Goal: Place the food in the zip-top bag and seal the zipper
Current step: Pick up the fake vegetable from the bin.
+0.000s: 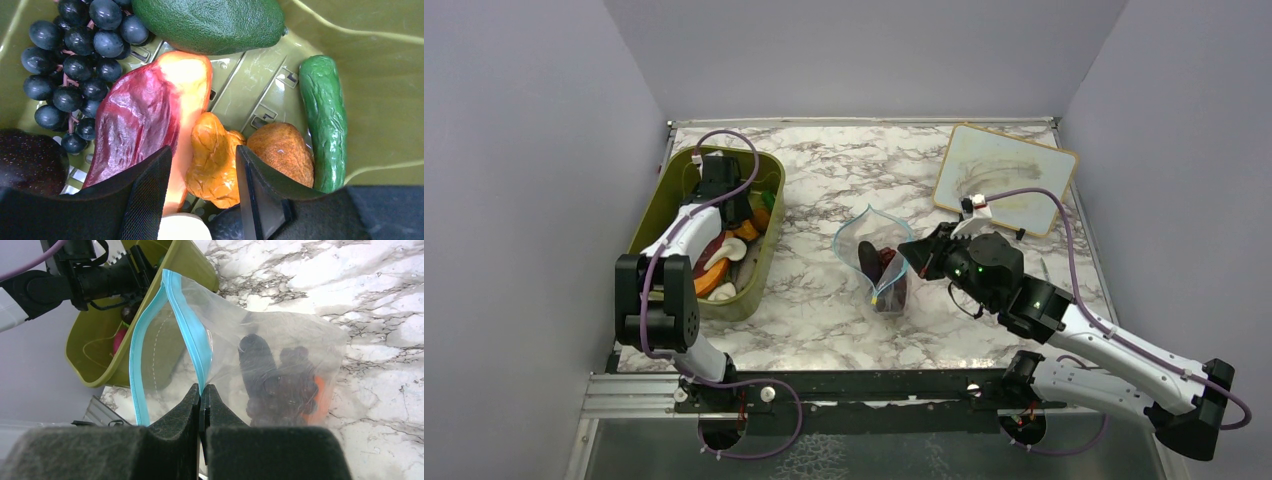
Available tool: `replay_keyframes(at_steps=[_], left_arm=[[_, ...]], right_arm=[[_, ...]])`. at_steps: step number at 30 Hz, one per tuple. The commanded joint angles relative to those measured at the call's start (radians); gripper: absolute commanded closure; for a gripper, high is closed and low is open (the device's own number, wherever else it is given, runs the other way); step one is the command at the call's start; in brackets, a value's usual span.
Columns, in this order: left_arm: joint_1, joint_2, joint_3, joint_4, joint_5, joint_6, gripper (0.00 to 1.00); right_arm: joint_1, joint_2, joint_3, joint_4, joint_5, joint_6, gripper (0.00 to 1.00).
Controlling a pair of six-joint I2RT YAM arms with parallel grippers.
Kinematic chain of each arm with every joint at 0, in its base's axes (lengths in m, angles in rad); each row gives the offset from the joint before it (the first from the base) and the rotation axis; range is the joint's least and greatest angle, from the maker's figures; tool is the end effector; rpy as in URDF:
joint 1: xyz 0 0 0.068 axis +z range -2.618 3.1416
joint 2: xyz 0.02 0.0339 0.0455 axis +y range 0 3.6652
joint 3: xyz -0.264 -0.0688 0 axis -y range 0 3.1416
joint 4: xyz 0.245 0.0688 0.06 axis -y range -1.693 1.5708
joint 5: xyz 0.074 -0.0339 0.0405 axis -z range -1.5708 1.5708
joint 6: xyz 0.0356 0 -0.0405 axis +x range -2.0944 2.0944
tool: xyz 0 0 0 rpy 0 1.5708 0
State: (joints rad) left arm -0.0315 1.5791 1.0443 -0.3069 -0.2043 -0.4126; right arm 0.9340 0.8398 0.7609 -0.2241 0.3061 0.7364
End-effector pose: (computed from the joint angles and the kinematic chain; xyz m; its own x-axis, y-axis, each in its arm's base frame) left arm 0.3361 -0.0034 0.2231 -0.6411 -0.3726 -0.6710 -0.3944 0.9099 -0.1285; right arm 0.1250 0.1510 0.3183 -0.5315 0.3584 -0.7675 -0.3221 0.7525 0.5744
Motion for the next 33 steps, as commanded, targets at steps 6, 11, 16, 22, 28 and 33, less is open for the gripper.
replay_keyframes(at_steps=[6, 11, 16, 22, 28, 33], left_arm=[[0.013, 0.030, 0.004, 0.026, 0.073, 0.002, 0.48], [0.016, 0.041, 0.004, 0.022, 0.073, 0.004, 0.49], [0.016, 0.049, 0.008, 0.020, 0.083, 0.006, 0.56], [0.017, 0.036, 0.003, 0.021, 0.086, 0.012, 0.77], [0.016, -0.008, -0.011, 0.020, 0.077, 0.003, 0.89], [0.016, -0.084, -0.018, 0.018, 0.058, -0.009, 0.92]], right_arm=[[0.001, -0.008, 0.015, 0.027, 0.004, 0.011, 0.99], [0.001, -0.020, 0.010, 0.023, 0.007, 0.011, 0.99], [0.002, -0.026, 0.005, 0.022, 0.008, 0.015, 0.99], [0.002, -0.028, -0.001, 0.025, 0.007, 0.018, 0.99], [0.001, -0.025, 0.002, 0.024, 0.001, 0.020, 0.99], [0.001, -0.029, -0.014, 0.026, -0.006, 0.032, 0.99]])
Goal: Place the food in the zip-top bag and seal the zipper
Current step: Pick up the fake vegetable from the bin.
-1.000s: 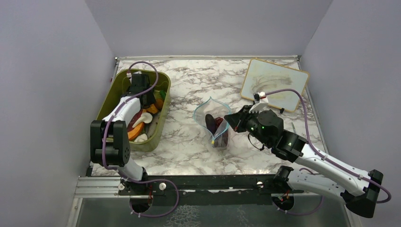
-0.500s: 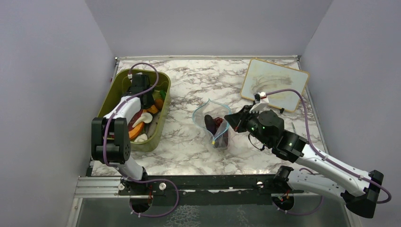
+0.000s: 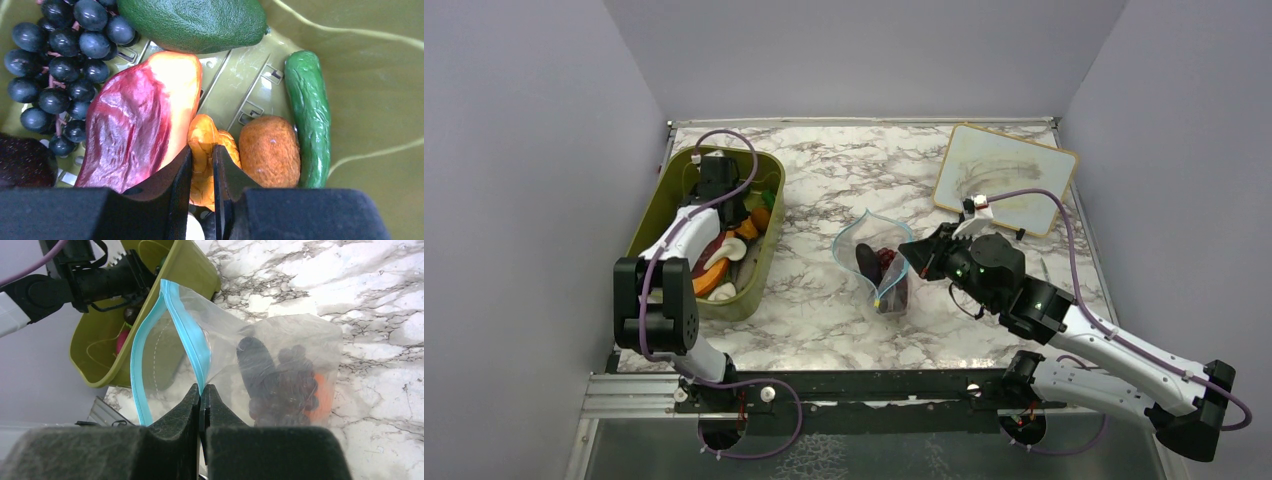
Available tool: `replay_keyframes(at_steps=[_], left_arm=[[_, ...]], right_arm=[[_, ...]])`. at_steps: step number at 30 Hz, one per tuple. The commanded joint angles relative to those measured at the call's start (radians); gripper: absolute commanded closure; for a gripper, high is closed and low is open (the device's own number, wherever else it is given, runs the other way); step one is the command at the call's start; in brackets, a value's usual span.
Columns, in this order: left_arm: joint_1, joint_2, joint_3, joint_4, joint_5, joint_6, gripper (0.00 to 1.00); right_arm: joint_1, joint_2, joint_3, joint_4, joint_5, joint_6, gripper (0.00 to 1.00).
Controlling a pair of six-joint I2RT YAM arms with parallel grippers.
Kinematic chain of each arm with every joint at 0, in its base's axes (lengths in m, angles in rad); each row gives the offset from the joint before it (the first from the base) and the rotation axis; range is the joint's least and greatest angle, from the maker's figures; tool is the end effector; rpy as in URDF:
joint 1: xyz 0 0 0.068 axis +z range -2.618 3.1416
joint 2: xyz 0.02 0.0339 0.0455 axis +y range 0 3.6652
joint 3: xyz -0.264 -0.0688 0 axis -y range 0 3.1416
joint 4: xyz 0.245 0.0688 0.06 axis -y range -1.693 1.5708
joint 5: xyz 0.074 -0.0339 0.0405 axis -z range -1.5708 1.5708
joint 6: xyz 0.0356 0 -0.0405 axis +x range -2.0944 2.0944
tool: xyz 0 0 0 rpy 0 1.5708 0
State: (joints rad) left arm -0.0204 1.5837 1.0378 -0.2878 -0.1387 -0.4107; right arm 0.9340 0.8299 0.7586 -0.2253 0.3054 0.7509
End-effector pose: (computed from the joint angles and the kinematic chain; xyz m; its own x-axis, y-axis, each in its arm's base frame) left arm 0.3374 -0.0020 0.2207 -0.6497 -0.3822 -0.6571 -0.3622 0.9156 -0.1745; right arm 0.1238 0.1494 0.3191 -0.5336 0.3729 -0.7591 -0.3170 0.7439 0.5883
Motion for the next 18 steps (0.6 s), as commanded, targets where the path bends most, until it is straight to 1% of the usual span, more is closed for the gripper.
replay_keyframes(at_steps=[1, 10, 18], left_arm=[[0.005, -0.107, -0.014, -0.002, -0.011, -0.015, 0.92], [0.005, -0.259, -0.057, 0.005, -0.026, -0.058, 0.93], [0.004, -0.409, -0.057, 0.009, 0.014, -0.059, 0.95]], right_arm=[[0.002, -0.019, -0.014, 0.027, -0.008, 0.019, 0.99], [0.002, -0.005, -0.016, 0.026, -0.010, 0.019, 0.99], [0.002, 0.023, -0.011, 0.034, -0.023, 0.016, 0.99]])
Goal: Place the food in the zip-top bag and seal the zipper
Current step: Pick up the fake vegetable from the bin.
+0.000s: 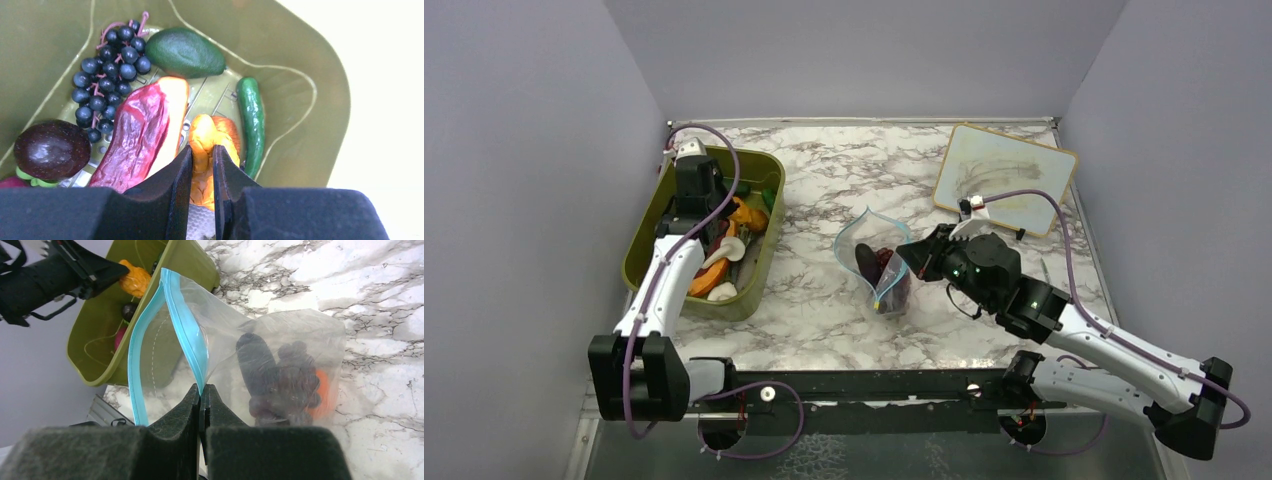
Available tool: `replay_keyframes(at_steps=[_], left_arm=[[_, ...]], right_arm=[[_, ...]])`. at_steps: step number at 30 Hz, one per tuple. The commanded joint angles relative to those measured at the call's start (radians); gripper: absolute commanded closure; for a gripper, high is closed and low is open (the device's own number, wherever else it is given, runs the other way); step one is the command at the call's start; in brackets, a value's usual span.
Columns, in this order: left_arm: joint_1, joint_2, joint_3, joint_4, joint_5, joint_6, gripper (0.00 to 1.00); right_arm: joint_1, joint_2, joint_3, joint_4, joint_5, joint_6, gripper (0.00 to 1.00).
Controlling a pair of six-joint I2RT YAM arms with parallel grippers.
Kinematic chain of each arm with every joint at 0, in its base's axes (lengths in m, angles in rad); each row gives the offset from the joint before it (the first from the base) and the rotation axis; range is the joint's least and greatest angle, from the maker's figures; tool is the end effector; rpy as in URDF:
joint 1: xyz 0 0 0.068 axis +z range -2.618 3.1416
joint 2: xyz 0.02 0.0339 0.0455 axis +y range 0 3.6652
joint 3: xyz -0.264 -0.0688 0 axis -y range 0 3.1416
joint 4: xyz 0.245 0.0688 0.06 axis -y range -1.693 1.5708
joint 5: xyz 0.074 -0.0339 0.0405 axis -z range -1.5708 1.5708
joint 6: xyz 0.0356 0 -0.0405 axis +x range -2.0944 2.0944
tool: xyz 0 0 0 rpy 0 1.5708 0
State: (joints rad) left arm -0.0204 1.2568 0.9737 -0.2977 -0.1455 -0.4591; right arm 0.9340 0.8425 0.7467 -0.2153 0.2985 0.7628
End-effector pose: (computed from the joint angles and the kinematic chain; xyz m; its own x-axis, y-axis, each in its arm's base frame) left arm 0.2818 -0.0006 0.2938 -0.4470 -0.4294 -0.7847 -0.3336 0.8940 -0.2992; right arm 0.1254 0.1520 0.3137 -0.5475 0.3703 -0.7504 -0.3094 0.7436 0.5927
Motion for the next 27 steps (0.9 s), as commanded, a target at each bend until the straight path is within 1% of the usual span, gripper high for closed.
replay_keyframes(at_steps=[1, 6, 8, 15, 21, 23, 27], left_arm=[[0.003, -0.096, 0.012, 0.020, 0.033, -0.010, 0.95], [0.002, -0.152, 0.051, 0.001, 0.078, 0.000, 0.95], [0.000, -0.174, 0.066, 0.000, 0.120, 0.006, 0.96], [-0.012, -0.200, 0.111, 0.012, 0.373, -0.020, 0.95], [-0.050, -0.224, 0.132, 0.025, 0.547, -0.052, 0.96], [-0.066, -0.237, 0.128, 0.051, 0.619, -0.077, 0.95], [-0.126, -0.264, 0.090, 0.167, 0.724, -0.181, 0.95]], right_arm=[[0.002, 0.013, 0.003, 0.024, -0.015, 0.003, 0.99], [0.002, 0.024, 0.010, 0.024, -0.008, -0.005, 0.99], [0.002, 0.026, 0.011, 0.023, -0.007, -0.005, 0.99], [0.002, 0.030, 0.013, 0.024, -0.013, 0.005, 0.99], [0.002, 0.029, 0.008, 0.021, -0.014, 0.014, 0.99], [0.001, 0.030, 0.008, 0.021, -0.009, 0.018, 0.99], [0.002, 0.035, 0.011, 0.023, -0.005, 0.028, 0.99]])
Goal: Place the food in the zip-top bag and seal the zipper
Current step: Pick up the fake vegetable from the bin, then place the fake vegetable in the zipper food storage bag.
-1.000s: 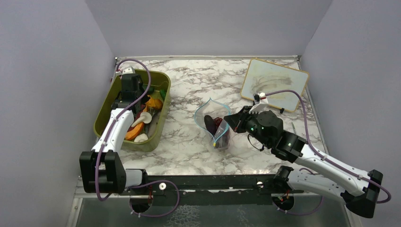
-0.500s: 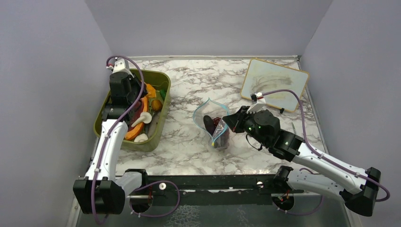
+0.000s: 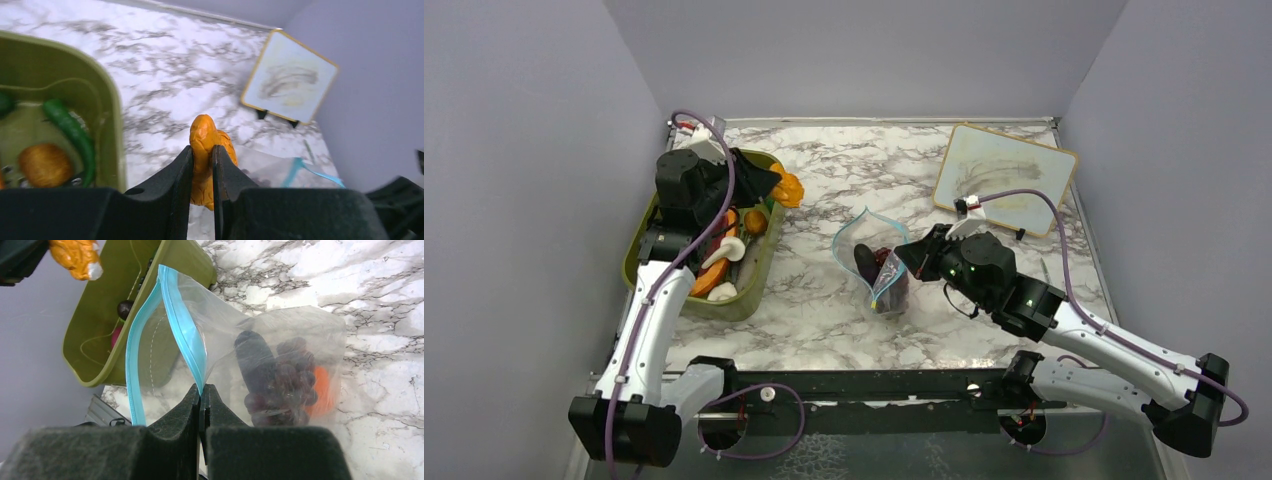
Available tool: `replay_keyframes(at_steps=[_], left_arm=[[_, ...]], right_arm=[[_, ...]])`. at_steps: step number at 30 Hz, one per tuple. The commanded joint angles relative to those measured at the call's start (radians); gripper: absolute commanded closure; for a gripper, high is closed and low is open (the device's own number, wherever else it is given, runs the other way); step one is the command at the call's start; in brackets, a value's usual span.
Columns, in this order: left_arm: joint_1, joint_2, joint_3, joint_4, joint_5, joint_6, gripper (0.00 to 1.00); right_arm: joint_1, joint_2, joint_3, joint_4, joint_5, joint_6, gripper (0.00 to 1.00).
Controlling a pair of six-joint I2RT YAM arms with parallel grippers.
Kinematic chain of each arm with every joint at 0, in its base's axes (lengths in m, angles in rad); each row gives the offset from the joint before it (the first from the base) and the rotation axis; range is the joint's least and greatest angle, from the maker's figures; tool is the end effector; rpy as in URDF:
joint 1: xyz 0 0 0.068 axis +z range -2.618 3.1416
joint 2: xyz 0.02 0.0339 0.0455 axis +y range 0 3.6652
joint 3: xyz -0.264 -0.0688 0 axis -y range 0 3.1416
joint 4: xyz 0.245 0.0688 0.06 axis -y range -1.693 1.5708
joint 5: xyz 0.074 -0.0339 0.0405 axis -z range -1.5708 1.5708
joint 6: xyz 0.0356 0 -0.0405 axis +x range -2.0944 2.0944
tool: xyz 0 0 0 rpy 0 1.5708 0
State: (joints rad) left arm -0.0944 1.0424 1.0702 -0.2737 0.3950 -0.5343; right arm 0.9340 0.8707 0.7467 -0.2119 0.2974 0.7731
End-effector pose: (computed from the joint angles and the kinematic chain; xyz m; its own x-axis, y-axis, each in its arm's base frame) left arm 0.2315 -0.0357 0.3823 -0.4421 -0.4303 -0.7870 0.2712 0.7722 -0.5745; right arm 0.1288 0.1566 0.3090 -0.5622 0.3627 -0.7432 -0.2956 0.7512 0.5902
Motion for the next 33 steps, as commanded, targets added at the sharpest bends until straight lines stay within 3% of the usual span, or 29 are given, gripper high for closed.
replay_keyframes(at_steps=[1, 9, 21, 26, 33], left_arm=[[-0.077, -0.053, -0.015, 0.166, 0.192, -0.134, 0.95], [-0.332, -0.021, -0.036, 0.237, 0.165, -0.132, 0.96], [-0.494, 0.068, -0.081, 0.226, 0.108, -0.006, 0.93], [-0.519, 0.096, -0.071, 0.176, 0.095, 0.056, 0.83], [-0.523, 0.099, -0.068, 0.119, 0.075, 0.097, 0.53]], right_arm=[[0.002, 0.009, 0.010, 0.021, -0.005, 0.017, 0.99], [0.001, 0.014, 0.015, 0.022, -0.014, 0.022, 0.99], [0.001, -0.001, 0.008, 0.020, -0.012, 0.030, 0.99], [0.002, 0.002, 0.017, 0.031, -0.023, 0.032, 0.99], [0.002, -0.014, 0.002, 0.028, -0.026, 0.041, 0.99]])
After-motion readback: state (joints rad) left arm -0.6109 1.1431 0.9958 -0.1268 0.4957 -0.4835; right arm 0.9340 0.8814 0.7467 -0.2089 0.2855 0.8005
